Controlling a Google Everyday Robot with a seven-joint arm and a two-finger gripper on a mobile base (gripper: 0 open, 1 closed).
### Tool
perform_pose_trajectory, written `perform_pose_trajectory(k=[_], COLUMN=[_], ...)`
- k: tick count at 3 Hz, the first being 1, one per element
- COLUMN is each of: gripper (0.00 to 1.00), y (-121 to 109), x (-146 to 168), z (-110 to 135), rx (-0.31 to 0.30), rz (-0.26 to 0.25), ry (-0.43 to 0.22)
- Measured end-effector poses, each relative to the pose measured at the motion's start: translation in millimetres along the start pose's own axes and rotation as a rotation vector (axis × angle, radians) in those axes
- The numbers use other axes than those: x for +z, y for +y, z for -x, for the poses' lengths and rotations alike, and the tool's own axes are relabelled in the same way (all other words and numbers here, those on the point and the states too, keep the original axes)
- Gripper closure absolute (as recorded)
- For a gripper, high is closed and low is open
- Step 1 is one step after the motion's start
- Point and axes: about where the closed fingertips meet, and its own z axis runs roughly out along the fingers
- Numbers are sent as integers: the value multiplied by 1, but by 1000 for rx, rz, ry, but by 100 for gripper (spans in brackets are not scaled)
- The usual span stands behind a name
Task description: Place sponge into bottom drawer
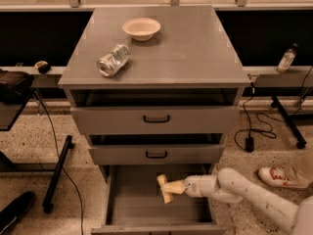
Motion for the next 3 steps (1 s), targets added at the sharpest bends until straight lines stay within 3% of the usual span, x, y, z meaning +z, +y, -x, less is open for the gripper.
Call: perform_pose_trajectory(k=[1,2,3], gripper=[100,100,74], y=[-20,-37,-41], x=[60,93,96], z=[-45,-77,-79], rx=[88,154,158], rz=[69,45,31], ry=[9,15,9])
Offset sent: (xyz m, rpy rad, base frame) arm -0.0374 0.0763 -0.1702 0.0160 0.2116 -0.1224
